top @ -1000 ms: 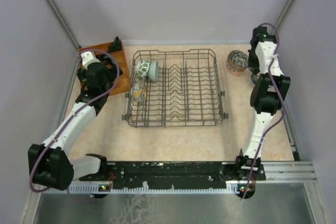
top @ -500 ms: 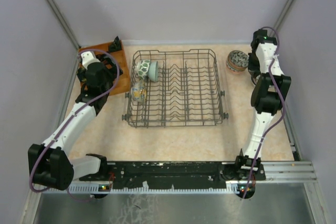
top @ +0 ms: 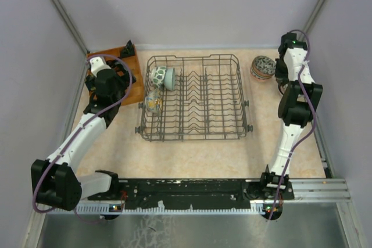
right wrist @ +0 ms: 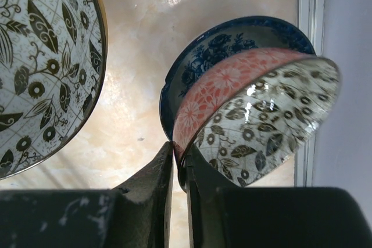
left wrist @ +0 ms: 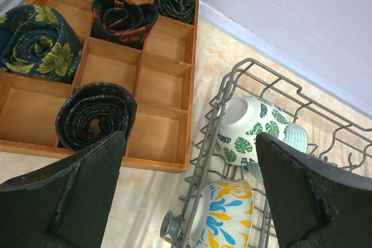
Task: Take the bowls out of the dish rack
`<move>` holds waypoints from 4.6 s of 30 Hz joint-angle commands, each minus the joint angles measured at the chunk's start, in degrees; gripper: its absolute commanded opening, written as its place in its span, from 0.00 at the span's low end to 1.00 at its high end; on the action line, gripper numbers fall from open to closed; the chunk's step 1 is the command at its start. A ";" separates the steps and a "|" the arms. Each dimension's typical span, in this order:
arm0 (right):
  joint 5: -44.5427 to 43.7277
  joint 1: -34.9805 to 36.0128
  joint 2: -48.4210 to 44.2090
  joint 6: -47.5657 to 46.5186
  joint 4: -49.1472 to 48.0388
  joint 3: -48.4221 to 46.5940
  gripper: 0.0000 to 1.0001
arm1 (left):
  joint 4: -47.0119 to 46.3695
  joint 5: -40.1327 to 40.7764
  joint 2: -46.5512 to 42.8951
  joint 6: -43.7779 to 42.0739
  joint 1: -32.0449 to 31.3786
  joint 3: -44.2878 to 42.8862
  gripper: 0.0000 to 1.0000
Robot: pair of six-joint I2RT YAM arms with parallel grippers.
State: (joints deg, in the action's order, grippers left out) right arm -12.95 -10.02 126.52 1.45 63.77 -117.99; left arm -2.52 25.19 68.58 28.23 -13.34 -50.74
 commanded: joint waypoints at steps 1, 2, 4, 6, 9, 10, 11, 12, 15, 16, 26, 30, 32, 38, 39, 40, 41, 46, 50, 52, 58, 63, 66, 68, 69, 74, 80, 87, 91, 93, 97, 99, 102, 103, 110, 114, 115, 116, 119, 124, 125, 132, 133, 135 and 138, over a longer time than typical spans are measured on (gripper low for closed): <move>-0.88 -0.78 0.67 0.04 -1.07 -1.69 0.14 | 0.10 0.02 -0.89 -0.67 0.17 -0.85 0.99; -1.02 -0.81 0.91 0.11 -0.90 -2.05 0.14 | 0.07 0.11 -0.96 -0.66 0.19 -0.85 0.99; -1.23 -0.85 1.24 0.19 -0.61 -2.93 0.16 | 0.13 0.37 -1.24 -0.71 0.24 -0.72 0.99; -1.17 -1.02 1.40 0.24 -0.57 -3.40 0.16 | 0.10 0.38 -1.40 -0.69 0.23 -0.55 0.99; -1.39 -1.14 1.56 0.39 -0.50 -3.92 0.19 | 0.08 0.55 -1.53 -0.72 0.23 -0.50 0.99; -1.42 -1.21 1.68 0.47 -0.44 -4.12 0.22 | 0.09 0.64 -1.54 -0.71 0.23 -0.48 0.99; -1.46 -1.23 1.75 0.52 -0.44 -4.20 0.23 | 0.07 0.64 -1.52 -0.72 0.19 -0.42 0.99; -1.50 -1.23 1.84 0.61 -0.40 -4.24 0.23 | 0.00 0.65 -1.52 -0.75 0.24 -0.37 0.99; -1.20 -1.16 1.39 0.97 -0.71 -4.16 0.28 | -0.15 0.67 -1.41 -0.65 0.20 -0.08 0.99; -1.28 -1.22 1.00 1.12 -1.00 -3.99 0.33 | -0.12 0.65 -1.35 -0.68 0.18 -0.06 0.99; 0.56 -1.14 -5.05 2.24 -3.21 -2.10 0.49 | -0.30 0.54 -1.68 -0.29 0.24 0.68 0.99; 0.76 -0.27 -11.60 2.91 -4.74 1.08 0.53 | -0.36 -0.17 -1.99 0.12 0.16 0.87 0.99; -0.60 1.19 -15.93 3.25 -6.10 3.31 0.57 | -0.32 -0.72 -2.26 0.28 0.16 0.99 0.99; -5.24 11.81 -32.32 3.80 -16.59 14.50 0.67 | -0.96 -2.83 -2.92 1.07 -0.01 1.25 0.99; -3.68 15.24 -35.98 3.61 -20.32 18.21 0.68 | -1.01 -3.21 -2.92 1.00 -0.06 1.26 0.99; -1.68 17.95 -39.15 3.75 -24.28 22.01 0.68 | -1.00 -3.52 -2.92 1.03 -0.10 1.19 0.99; 1.41 20.13 -41.90 4.42 -28.39 25.90 0.68 | -0.97 -3.75 -2.88 1.01 -0.10 1.17 0.99; 26.21 27.44 -51.20 17.42 -53.64 46.93 0.70 | -0.07 -5.27 -2.75 1.29 -0.19 1.09 0.99; 27.45 36.41 -47.39 20.60 -60.59 48.01 0.70 | 0.36 -5.51 -3.55 1.22 -0.21 1.92 0.99; 25.62 40.90 -42.81 19.47 -58.69 45.10 0.69 | 0.13 -5.31 -4.75 1.24 -0.27 2.76 0.99; 23.66 49.79 -34.27 20.35 -62.25 41.65 0.68 | -0.07 -3.67 -6.97 0.66 -0.28 4.57 0.99; 23.70 53.44 -27.51 21.40 -65.08 39.23 0.66 | -0.30 -3.61 -7.48 0.58 -0.28 5.41 0.99; 24.46 55.06 -24.21 22.15 -65.95 37.41 0.64 | -0.66 -3.52 -7.54 0.51 -0.24 6.09 0.99; 24.46 56.00 -22.26 22.39 -66.33 36.17 0.64 | -0.79 -3.48 -7.58 0.56 -0.28 6.28 0.99; 24.32 56.28 -21.56 22.54 -66.58 35.72 0.63 | -0.86 -3.55 -7.51 0.57 -0.24 6.31 0.99; 24.92 56.60 -18.11 23.47 -68.35 34.32 0.61 | -0.88 -2.99 -8.01 0.30 -0.24 6.51 0.99; 26.82 56.66 -14.87 24.71 -69.47 32.50 0.59 | -0.81 -2.13 -8.44 -0.41 -0.19 6.45 0.99; 28.25 56.95 -11.86 25.37 -69.55 30.19 0.53 | -0.64 -1.65 -8.43 -0.63 -0.19 6.29 0.99; 28.67 57.13 -10.53 25.94 -69.89 29.45 0.50 | -0.41 -1.06 -8.63 -0.87 -0.19 6.25 0.99; 28.88 57.20 -9.93 26.18 -69.96 29.03 0.49 | -0.34 -0.79 -8.82 -0.87 -0.19 6.45 0.99; 29.81 57.33 -8.84 26.83 -70.47 28.61 0.46 | -0.40 -0.59 -8.93 -0.82 -0.19 6.67 0.99; 30.18 57.31 -8.43 27.23 -70.90 28.65 0.43 | -0.46 -0.66 -8.98 -0.72 -0.19 6.81 0.99; 30.11 57.31 -8.24 27.66 -71.88 29.13 0.38 | -0.38 -0.59 -9.01 -0.69 -0.19 6.96 0.99; 30.28 57.31 -8.21 27.76 -72.26 29.26 0.36 | -0.45 -0.50 -9.02 -0.75 -0.19 7.03 0.99; 31.54 57.31 -7.06 29.53 -74.95 30.00 0.31 | -0.45 -0.10 -9.07 -0.85 -0.19 7.25 0.99; 31.92 57.31 -6.74 30.30 -75.76 30.48 0.25 | -0.41 0.03 -9.06 -0.81 -0.19 7.41 0.99; 31.99 57.31 -6.73 30.40 -75.94 30.62 0.22 | -0.38 0.00 -9.08 -0.77 -0.19 7.37 0.99; 31.88 57.31 -6.75 30.59 -76.17 30.82 0.19 | -0.43 0.03 -9.08 -0.76 -0.19 7.33 0.99; 31.85 57.31 -7.05 31.04 -76.94 31.39 0.09 | -0.51 0.03 -8.96 -0.67 -0.19 7.43 0.99; 31.50 57.31 -8.91 31.68 -79.25 33.36 0.04 | -0.47 0.20 -9.06 -0.81 -0.19 7.40 0.99; 31.58 57.31 -9.57 32.08 -80.41 34.17 0.03 | -0.49 0.35 -9.01 -0.86 -0.19 7.45 0.99; 32.57 57.07 -14.44 33.67 -86.59 37.49 0.02 | -0.45 0.40 -9.11 -0.97 -0.17 7.46 0.99; 32.74 57.00 -14.97 34.18 -87.52 38.11 0.02 | -0.38 0.42 -9.14 -0.89 -0.19 7.47 0.99; 33.49 56.79 -15.96 35.24 -89.83 39.15 0.02 | -0.39 0.41 -9.22 -0.82 -0.19 7.48 0.99; 35.11 56.16 -16.97 37.19 -92.89 40.32 0.02 | -0.18 0.57 -9.44 -0.87 -0.19 7.33 0.99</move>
State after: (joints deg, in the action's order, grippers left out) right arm 19.57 46.63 116.36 35.90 -18.52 -77.80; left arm -2.50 25.08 60.62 28.21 -13.41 -43.90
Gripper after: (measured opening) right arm 0.070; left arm 0.995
